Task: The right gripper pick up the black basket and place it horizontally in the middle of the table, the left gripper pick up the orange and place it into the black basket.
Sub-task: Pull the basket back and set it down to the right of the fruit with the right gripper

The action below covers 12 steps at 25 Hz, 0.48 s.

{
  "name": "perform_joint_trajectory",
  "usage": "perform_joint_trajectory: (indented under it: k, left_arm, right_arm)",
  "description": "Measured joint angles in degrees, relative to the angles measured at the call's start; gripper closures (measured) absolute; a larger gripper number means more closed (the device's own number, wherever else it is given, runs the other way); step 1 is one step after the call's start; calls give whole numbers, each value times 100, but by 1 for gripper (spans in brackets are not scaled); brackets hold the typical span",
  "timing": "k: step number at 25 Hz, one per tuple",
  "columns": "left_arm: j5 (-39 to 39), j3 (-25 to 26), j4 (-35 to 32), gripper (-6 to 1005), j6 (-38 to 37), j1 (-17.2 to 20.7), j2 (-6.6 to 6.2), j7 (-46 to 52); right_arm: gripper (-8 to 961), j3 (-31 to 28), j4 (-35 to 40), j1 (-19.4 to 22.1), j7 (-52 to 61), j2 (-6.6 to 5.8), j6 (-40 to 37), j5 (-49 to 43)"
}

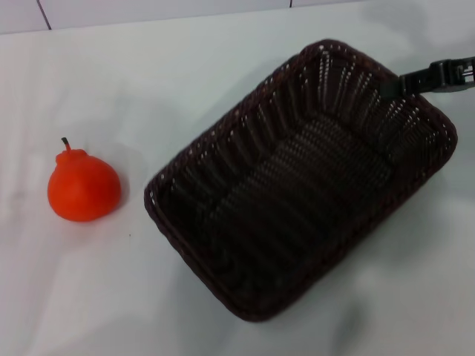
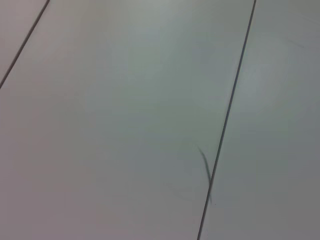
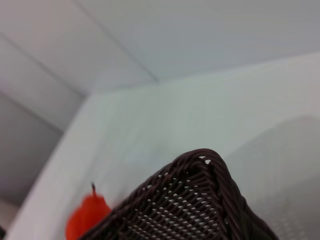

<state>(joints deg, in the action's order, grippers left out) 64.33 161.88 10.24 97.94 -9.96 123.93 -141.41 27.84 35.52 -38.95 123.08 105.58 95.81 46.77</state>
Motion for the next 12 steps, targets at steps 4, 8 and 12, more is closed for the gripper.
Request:
perform_joint_trajectory:
  k: [4, 8, 12]
  left_arm:
    - [1, -5, 4, 174, -57, -20, -1, -2]
    - [1, -7, 9, 175, -137, -34, -3, -3]
    - [7, -7, 17, 175, -179, -56, -15, -4]
  right_arm:
    - [752, -369, -215, 116, 15, 25, -84, 207]
    - [751, -637, -474, 250, 56, 30, -247, 417]
    - [748, -843, -703, 343, 114, 28, -420, 540]
